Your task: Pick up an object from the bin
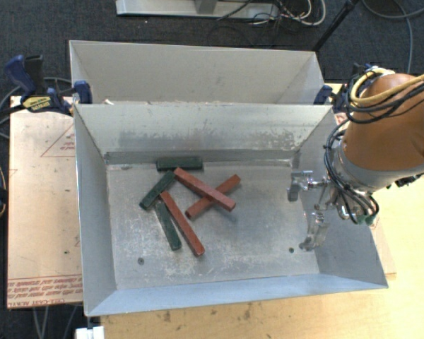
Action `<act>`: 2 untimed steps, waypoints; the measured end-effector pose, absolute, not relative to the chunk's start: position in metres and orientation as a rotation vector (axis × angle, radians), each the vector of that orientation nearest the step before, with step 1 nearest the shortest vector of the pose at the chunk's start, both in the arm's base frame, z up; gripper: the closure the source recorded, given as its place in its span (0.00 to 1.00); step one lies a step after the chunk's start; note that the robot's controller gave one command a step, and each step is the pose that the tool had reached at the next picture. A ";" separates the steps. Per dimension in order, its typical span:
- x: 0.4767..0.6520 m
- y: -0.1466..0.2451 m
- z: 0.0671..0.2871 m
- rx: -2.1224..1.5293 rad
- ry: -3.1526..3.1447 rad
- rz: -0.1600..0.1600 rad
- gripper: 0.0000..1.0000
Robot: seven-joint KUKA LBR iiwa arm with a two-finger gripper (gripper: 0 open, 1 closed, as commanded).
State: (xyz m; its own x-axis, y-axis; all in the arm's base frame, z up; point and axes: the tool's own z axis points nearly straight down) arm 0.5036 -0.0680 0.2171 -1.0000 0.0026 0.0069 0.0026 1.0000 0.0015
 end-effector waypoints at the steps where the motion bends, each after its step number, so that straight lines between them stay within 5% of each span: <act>1: 0.534 -0.049 0.201 0.305 -3.129 -0.002 0.00; 2: 0.595 0.017 0.151 0.455 -3.112 -0.007 0.00</act>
Offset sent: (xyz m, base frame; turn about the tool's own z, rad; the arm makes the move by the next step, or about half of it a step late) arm 0.0290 0.0175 -0.0158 -0.1983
